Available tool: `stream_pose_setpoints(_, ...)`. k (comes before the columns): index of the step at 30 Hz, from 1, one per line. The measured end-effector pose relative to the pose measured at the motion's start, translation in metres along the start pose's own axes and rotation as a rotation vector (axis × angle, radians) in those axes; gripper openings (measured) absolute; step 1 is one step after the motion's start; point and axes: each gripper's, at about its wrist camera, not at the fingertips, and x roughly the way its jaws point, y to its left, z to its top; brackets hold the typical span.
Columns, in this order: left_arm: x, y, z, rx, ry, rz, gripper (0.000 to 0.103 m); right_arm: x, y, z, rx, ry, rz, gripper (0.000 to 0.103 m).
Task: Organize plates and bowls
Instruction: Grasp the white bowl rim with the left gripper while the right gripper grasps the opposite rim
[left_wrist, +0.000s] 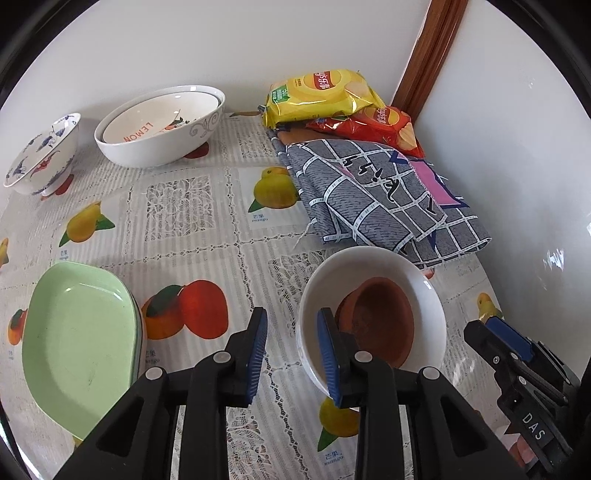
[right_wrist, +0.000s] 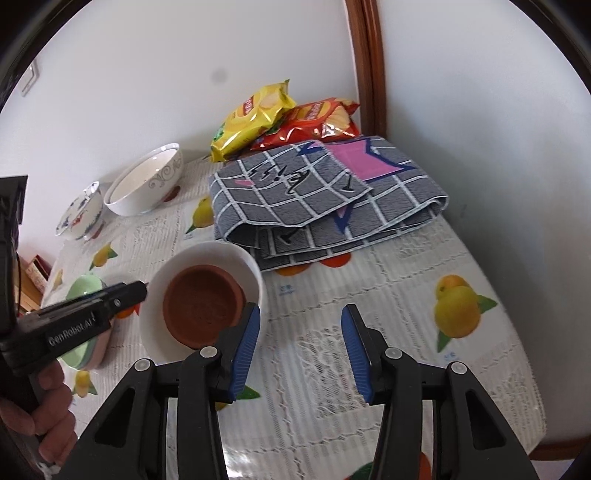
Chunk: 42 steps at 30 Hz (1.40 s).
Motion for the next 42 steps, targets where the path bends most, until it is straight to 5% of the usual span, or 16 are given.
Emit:
stream_pose_setpoints(10,0.023,0.000,0.003,0.020,0.048,0.009,0.027,0.039,0.015,0.004,-0.012,0.073,0.013,0.029)
stream_pose_setpoints(22,0.049,-0.002,0.004,0.042,0.090,0.061,0.035,0.062,0.037,0.006,-0.097,0.127,-0.114,0.026)
stream_pose_setpoints(32,0.054,0.000,0.005,0.018,0.078,0.031,0.036,0.068,0.034,0.008,-0.088,0.138,-0.141,0.038)
stream_pose_setpoints(42,0.055,0.003,0.004,0.006,0.069,0.008,0.034,0.072,0.021,0.010,-0.018,0.143,-0.080,0.046)
